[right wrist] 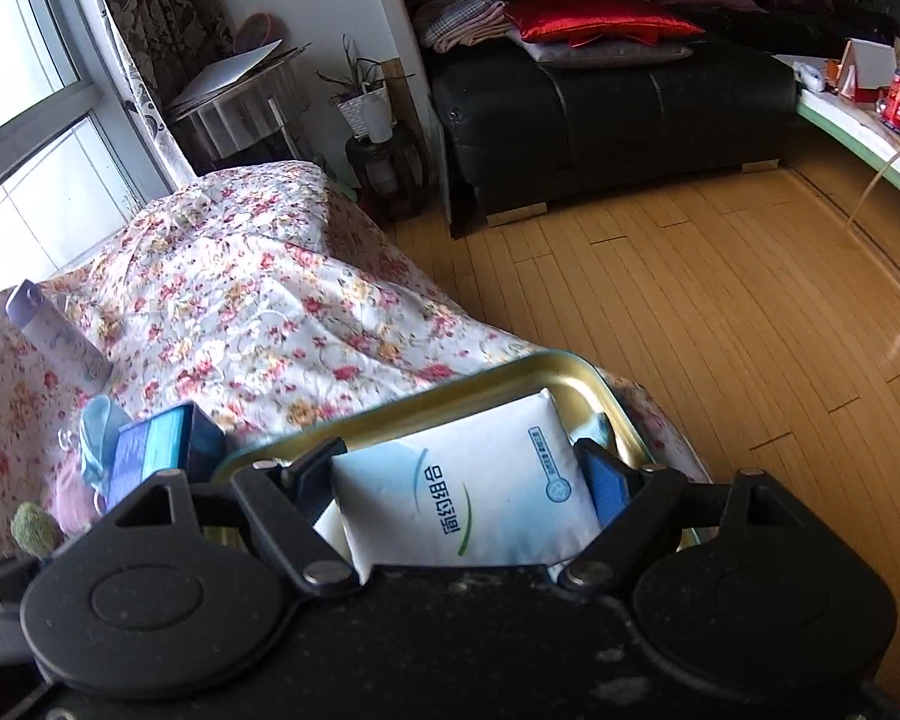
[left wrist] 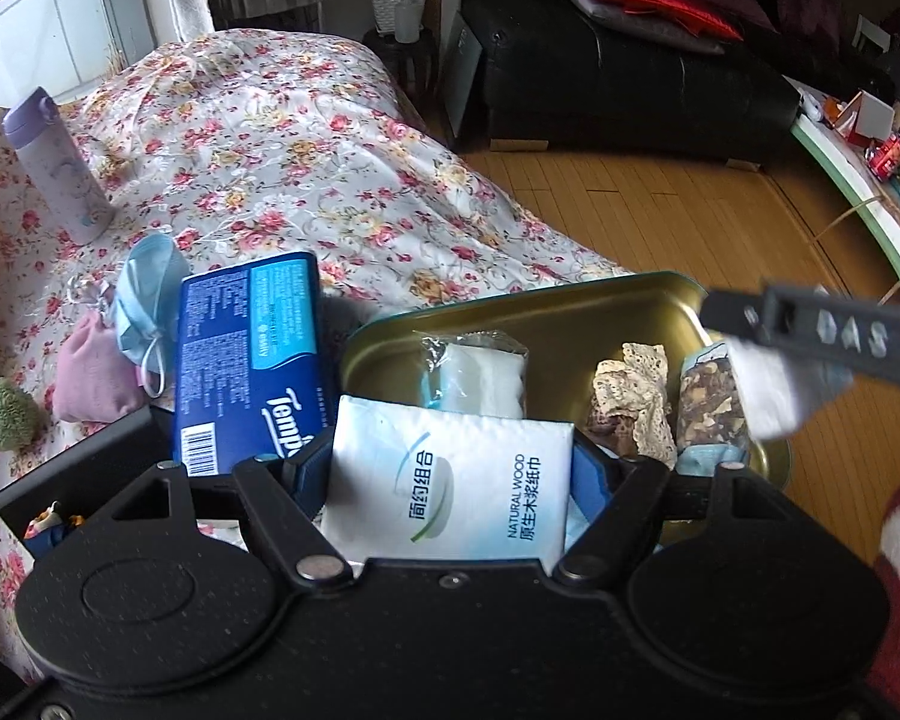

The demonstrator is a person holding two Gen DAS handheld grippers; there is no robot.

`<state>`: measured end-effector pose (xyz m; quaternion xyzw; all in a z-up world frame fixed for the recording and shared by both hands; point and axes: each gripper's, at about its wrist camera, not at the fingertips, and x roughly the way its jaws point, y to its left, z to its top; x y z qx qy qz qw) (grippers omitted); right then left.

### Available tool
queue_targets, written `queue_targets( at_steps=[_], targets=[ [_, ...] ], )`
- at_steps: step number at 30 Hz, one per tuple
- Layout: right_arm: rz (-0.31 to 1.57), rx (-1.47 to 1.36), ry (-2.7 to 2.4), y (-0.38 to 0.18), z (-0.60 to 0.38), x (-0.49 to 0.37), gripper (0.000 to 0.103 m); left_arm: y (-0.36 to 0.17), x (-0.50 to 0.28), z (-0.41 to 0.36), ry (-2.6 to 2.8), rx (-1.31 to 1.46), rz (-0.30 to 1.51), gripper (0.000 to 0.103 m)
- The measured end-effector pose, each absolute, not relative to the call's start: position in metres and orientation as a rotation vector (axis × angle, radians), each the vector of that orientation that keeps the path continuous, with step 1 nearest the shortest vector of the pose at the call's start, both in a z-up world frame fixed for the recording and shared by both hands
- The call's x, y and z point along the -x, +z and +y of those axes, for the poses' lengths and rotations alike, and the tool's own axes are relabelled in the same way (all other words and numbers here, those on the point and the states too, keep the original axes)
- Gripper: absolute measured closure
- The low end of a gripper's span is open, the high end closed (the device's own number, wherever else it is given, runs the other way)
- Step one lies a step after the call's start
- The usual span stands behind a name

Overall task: Organize soft objects
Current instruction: 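Carry both white tissue packs into the gold tray and open both tools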

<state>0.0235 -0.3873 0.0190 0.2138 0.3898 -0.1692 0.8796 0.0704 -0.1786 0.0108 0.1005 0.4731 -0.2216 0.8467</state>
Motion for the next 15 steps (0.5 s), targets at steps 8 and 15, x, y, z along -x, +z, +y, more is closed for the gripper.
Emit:
queue_targets(
  at_steps=[8, 15],
  targets=[
    [0.765, -0.437, -0.34, 0.027, -0.39, -0.058, 0.018, 0.007, -0.075, -0.186, -0.488, -0.207, 1.005, 0.03],
    [0.746, -0.441, -0.336, 0.031, -0.387, -0.061, 0.005, 0.005, -0.069, -0.181, -0.491, -0.209, 0.986, 0.018]
  ],
)
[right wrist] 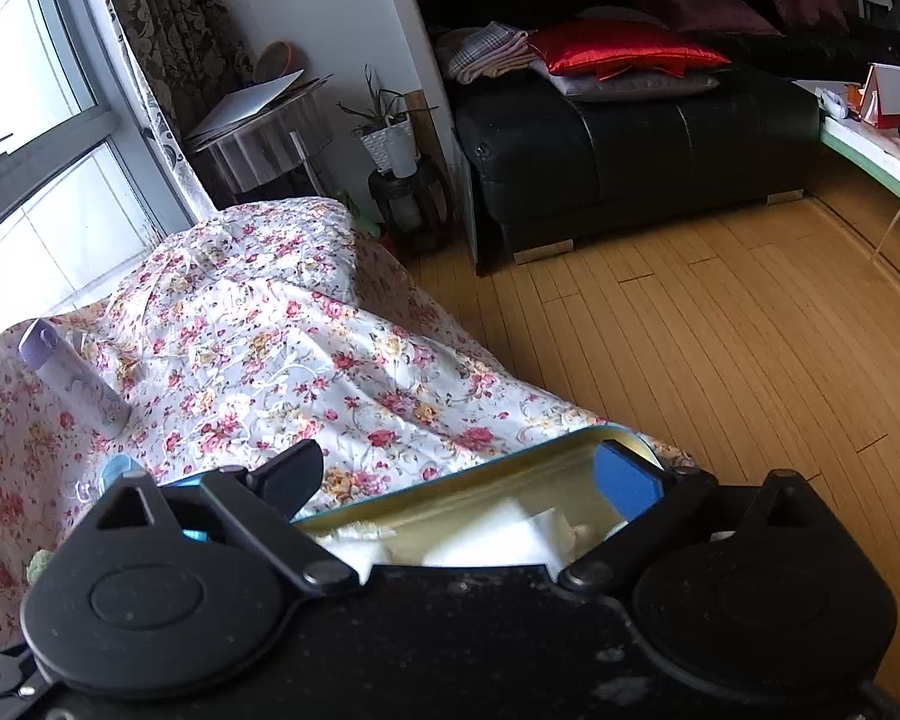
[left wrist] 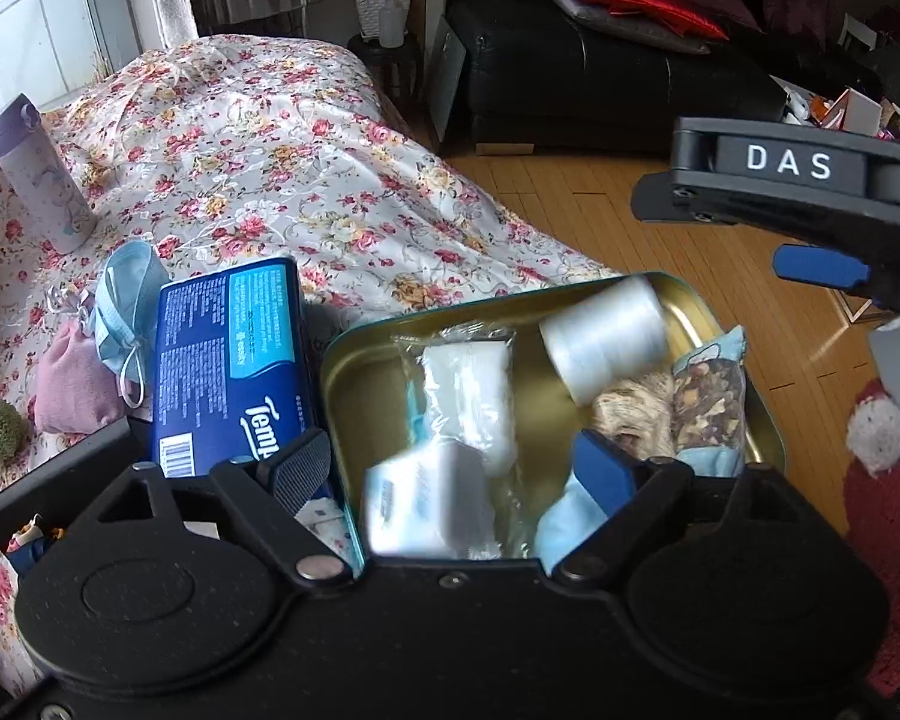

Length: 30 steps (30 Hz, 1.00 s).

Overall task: Organize soft objects
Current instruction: 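Carry both white tissue packs into the gold tray and open both tools, then withdraw both tools from the tray back toward the bed items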

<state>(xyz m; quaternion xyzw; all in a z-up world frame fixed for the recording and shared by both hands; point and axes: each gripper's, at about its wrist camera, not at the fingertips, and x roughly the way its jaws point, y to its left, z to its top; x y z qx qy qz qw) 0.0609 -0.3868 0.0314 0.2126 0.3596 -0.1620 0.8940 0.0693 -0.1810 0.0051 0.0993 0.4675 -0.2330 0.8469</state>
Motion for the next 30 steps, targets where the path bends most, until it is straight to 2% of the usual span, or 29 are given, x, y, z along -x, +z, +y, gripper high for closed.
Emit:
queue_targets(
  at_steps=[17, 30],
  targets=[
    [0.831, -0.456, -0.361, 0.006, -0.362, -0.005, 0.005, -0.012, -0.041, -0.15, -0.426, -0.212, 1.024, 0.018],
    [0.932, -0.395, -0.313, -0.013, -0.305, 0.021, 0.005, -0.02, -0.033, -0.085, -0.275, -0.178, 1.018, 0.018]
  ],
)
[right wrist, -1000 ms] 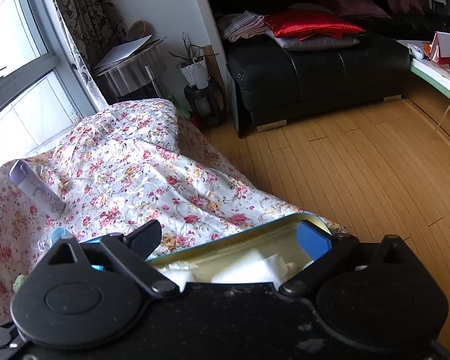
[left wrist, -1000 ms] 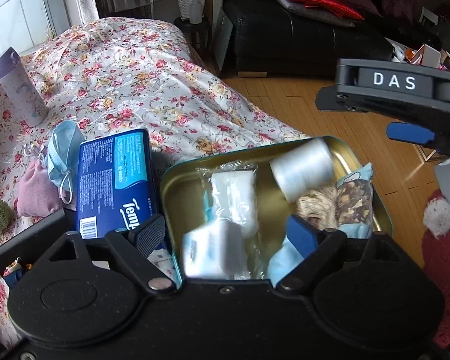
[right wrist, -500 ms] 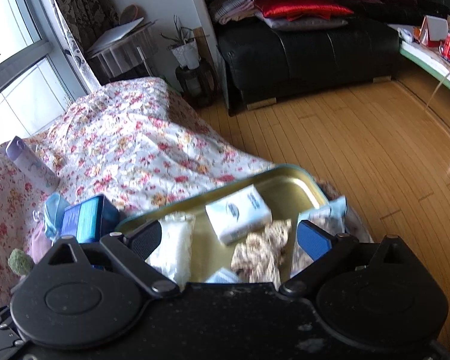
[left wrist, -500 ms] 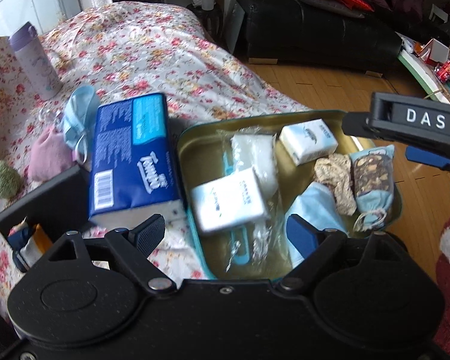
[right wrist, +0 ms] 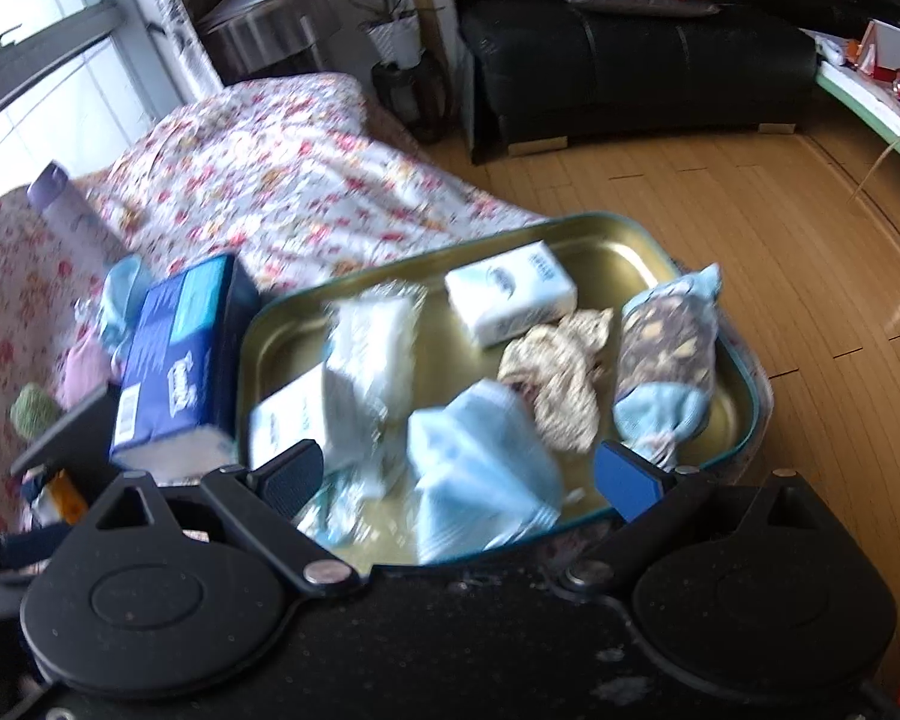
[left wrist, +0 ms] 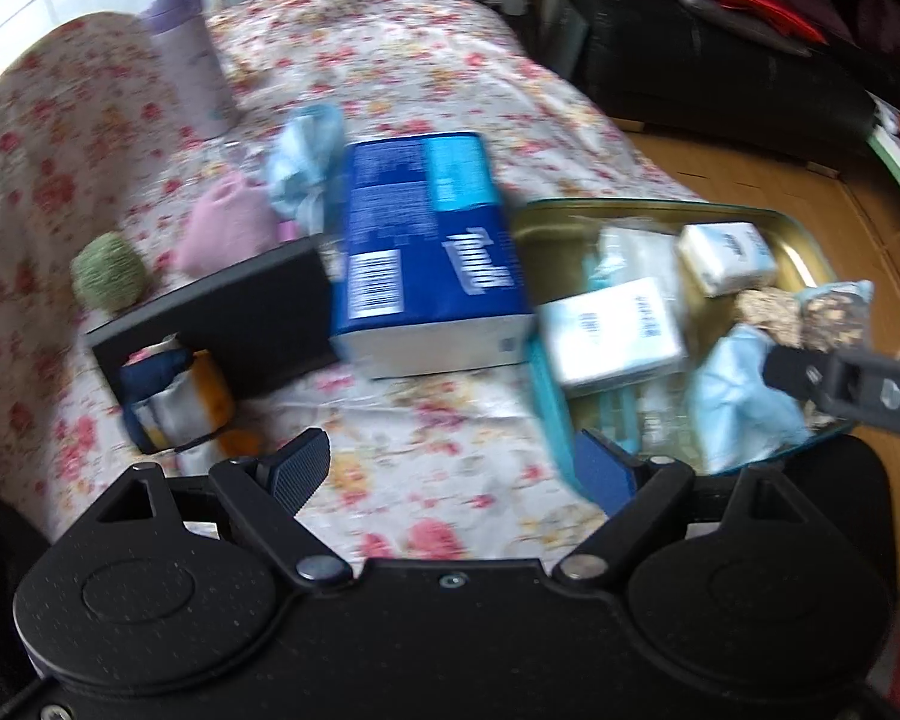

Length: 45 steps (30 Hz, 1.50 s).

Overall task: Organize soft objects
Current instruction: 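Withdraw both tools from the tray back toward the bed items, then grasp the green scrubber ball with the left tool while the right tool approaches the blue mask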

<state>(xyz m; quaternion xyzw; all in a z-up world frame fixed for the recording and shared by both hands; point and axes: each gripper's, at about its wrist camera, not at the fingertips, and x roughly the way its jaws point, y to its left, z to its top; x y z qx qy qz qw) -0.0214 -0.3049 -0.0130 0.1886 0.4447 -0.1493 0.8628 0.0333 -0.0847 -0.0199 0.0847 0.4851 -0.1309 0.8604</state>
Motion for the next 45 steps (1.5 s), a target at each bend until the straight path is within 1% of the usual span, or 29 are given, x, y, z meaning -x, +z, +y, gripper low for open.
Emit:
queue_targets(
  at_steps=[10, 20, 29, 36, 45],
  targets=[
    [0.998, -0.344, -0.201, -0.022, -0.25, 0.018, 0.005, -0.023, -0.047, -0.024, -0.124, -0.109, 1.025, 0.018],
    [1.047, -0.276, -0.066, -0.024, -0.194, 0.007, 0.005, -0.006, -0.072, 0.018, -0.024, -0.081, 0.949, 0.017],
    [1.066, -0.232, 0.014, -0.02, -0.163, -0.006, 0.005, 0.0, -0.103, 0.055, 0.05, -0.066, 0.919, 0.016],
    [1.078, -0.198, 0.055, -0.019, -0.148, -0.014, 0.005, -0.003, -0.129, 0.075, 0.087, -0.065, 0.92, 0.016],
    [1.083, -0.163, 0.082, -0.014, -0.132, -0.027, 0.005, -0.015, -0.164, 0.08, 0.077, -0.078, 0.951, 0.016]
  ],
)
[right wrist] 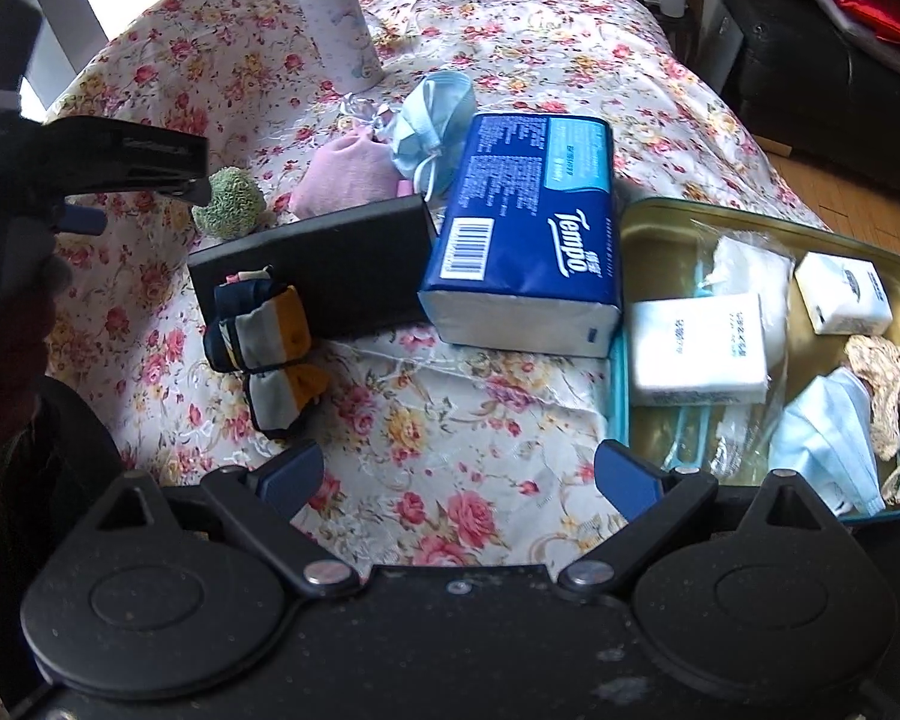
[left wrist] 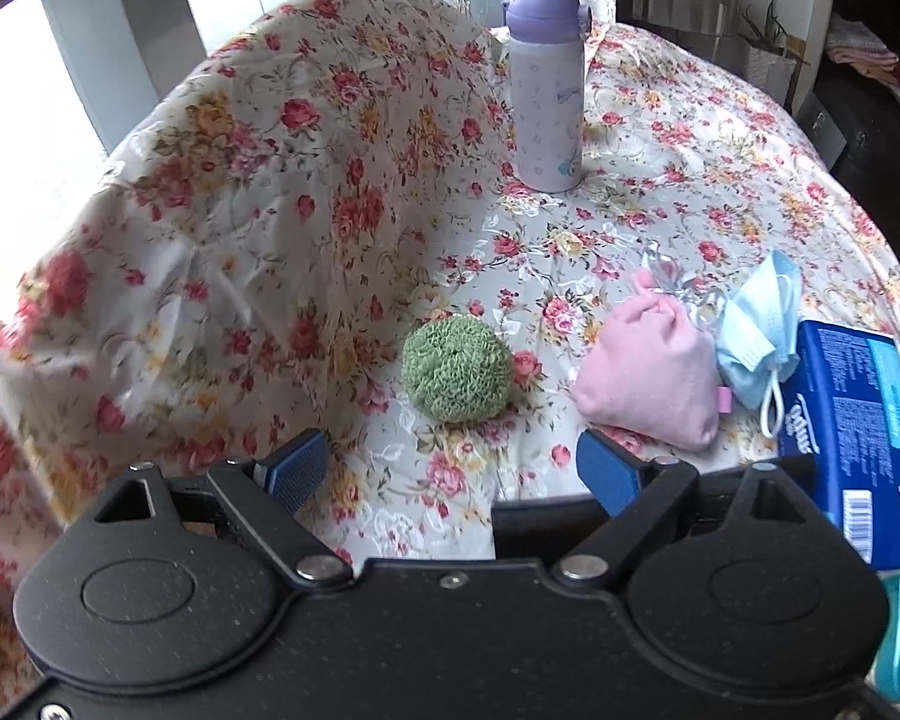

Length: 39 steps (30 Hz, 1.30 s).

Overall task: Organize soft objects
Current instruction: 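Grasp the green scrubber ball with the left tool while the right tool approaches the blue mask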

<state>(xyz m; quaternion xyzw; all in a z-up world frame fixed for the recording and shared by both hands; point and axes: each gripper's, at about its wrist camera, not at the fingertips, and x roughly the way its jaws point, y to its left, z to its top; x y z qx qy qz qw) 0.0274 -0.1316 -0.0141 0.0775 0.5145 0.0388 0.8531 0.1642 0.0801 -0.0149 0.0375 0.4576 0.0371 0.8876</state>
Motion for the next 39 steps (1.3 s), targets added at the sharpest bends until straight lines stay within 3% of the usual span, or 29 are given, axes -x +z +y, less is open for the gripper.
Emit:
queue_targets(
  at_steps=[39],
  targets=[
    [1.142, -0.162, 0.152, -0.032, -0.093, -0.062, 0.005, -0.063, -0.252, 0.124, 0.049, 0.1, 1.045, 0.016]
  ],
)
